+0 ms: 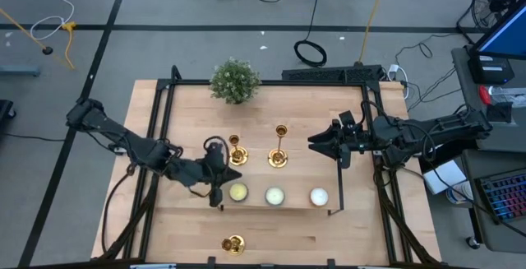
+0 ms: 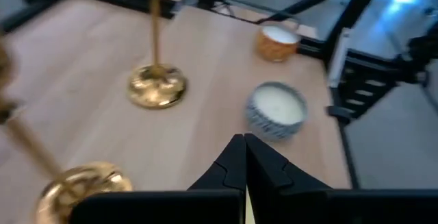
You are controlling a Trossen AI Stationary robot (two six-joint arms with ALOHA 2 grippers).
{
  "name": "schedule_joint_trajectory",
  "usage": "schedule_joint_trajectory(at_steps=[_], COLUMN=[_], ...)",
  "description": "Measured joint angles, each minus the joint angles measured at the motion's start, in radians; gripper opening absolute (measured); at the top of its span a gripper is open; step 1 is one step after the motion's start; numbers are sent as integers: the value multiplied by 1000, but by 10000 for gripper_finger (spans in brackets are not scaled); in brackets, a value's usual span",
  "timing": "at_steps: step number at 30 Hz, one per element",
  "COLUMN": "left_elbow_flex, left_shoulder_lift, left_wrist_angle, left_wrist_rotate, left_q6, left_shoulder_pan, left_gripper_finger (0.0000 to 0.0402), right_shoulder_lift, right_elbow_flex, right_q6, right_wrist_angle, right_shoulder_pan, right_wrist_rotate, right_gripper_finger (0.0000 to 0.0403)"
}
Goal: Pick & Place candle stick holders
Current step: Put the red scented candle on the shelf aligned with the blue scented candle
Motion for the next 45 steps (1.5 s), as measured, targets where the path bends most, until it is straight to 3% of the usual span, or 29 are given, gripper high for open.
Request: schedule_joint_trajectory(at_steps=[7, 14, 30, 45], left_elbow_flex=[1, 0, 0, 146], left_shoulder_lift=[84, 146, 149, 149], left_wrist_angle=[93, 164, 140, -117], left_wrist_rotate=[138, 163, 165, 170], left_q6=[25, 37, 18, 63], left_shoulder_pan=[25, 22, 22, 16], left_gripper_finger=[0, 0, 0, 0], right_shoulder_lift=[0, 0, 0, 0], right_elbow_flex=[0, 0, 0, 0], right_q6=[-1, 0, 2, 10], right_wrist_angle=[-1, -9, -15, -14], right_shoulder_pan=[0, 0, 0, 0], right_wrist_rotate=[0, 0, 0, 0], right_gripper_finger=[171, 171, 171, 171])
